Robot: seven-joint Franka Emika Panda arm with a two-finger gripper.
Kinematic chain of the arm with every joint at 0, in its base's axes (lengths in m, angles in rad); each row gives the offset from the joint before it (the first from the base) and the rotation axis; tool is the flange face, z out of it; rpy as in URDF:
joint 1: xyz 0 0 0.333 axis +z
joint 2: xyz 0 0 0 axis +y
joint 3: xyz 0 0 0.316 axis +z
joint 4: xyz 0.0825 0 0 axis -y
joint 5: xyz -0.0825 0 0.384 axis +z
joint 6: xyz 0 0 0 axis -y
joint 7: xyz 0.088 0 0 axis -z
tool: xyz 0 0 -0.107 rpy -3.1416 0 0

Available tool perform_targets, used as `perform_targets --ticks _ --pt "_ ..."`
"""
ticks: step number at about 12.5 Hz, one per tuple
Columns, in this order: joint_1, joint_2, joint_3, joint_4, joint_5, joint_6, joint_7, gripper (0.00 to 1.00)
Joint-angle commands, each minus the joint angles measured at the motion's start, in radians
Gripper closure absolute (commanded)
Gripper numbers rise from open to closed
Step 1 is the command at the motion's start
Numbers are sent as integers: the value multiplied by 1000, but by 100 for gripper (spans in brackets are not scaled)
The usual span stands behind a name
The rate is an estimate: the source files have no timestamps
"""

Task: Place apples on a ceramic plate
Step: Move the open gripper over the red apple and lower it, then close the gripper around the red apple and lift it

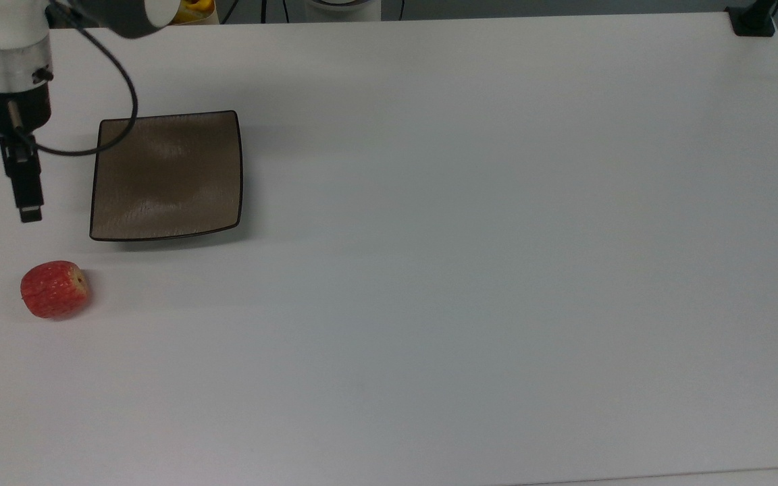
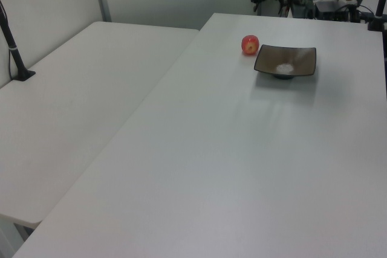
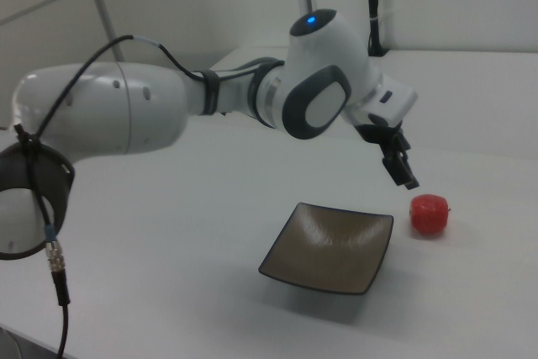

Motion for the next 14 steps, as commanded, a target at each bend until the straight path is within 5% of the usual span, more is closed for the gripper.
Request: perform_targets --ticks 1,14 --pt "-3 113 -21 65 -15 133 49 0" --pt "-12 268 -7 69 -24 332 47 0"
